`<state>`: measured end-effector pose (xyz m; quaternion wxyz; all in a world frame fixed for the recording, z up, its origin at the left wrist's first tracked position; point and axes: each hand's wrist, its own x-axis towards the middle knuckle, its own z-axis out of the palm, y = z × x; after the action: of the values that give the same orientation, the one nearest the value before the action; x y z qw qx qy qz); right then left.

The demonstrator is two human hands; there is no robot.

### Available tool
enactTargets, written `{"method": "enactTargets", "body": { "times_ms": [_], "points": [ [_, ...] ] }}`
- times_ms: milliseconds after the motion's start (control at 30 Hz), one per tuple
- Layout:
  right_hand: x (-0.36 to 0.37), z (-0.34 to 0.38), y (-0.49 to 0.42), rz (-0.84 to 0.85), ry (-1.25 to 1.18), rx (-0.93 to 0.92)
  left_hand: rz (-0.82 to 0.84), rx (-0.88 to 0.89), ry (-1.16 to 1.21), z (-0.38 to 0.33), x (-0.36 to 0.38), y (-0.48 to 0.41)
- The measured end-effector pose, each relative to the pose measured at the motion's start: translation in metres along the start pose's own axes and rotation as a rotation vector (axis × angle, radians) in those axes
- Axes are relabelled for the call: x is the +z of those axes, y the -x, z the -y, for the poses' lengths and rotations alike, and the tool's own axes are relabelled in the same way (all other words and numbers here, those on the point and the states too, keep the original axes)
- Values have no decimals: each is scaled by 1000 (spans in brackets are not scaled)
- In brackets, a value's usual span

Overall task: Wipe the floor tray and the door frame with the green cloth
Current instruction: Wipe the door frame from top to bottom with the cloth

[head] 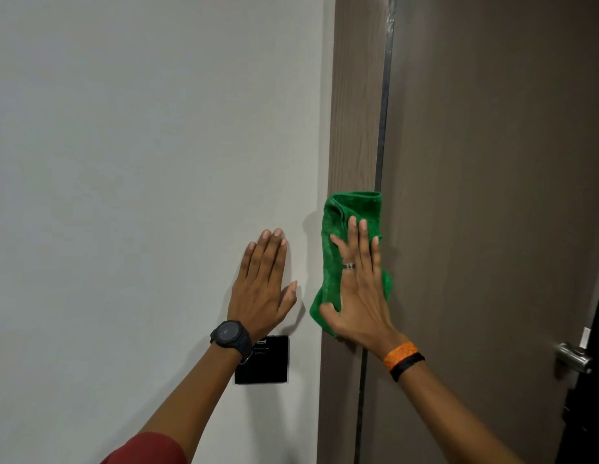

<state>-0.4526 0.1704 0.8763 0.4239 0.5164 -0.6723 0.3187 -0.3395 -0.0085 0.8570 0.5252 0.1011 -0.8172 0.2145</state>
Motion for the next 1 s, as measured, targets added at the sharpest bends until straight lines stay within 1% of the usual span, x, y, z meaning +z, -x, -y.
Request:
{"method": "enactTargets", "body": {
  "times_ms": [100, 167, 200, 333, 400, 500, 600, 667, 767, 833, 933, 1000],
  "points": [
    [-4, -2, 18, 112, 75, -31, 43, 12, 13, -4, -2, 12],
    [-8, 2, 25, 162, 119, -14, 84, 9, 22, -8, -5, 21],
    [-10, 5, 28, 167, 136, 3, 102, 3, 28, -10, -7, 25],
    [-6, 21, 50, 102, 182, 33, 187, -24, 55, -20, -18, 39],
    [-4, 27, 63, 119, 184, 82, 215, -35, 68, -23, -22, 48],
    [-4, 37, 79, 162, 219, 110, 249, -40, 70, -23, -28, 67],
    [-8, 47, 92, 210, 167, 138, 278, -33, 65, -22, -34, 91],
    [-11, 57, 101, 303, 100, 157, 303, -36, 82, -21, -38, 110],
    [-8, 78, 119, 561, 9, 163, 337, -42, 106, -19, -47, 149],
    [0, 93, 136, 683, -72, 178, 375, -73, 104, -19, -55, 182],
    [26, 117, 168, 797, -111, 169, 484, -146, 107, -17, -64, 244],
    [52, 131, 195, 910, -124, 153, 576, -194, 114, -14, -68, 289]
  ]
}}
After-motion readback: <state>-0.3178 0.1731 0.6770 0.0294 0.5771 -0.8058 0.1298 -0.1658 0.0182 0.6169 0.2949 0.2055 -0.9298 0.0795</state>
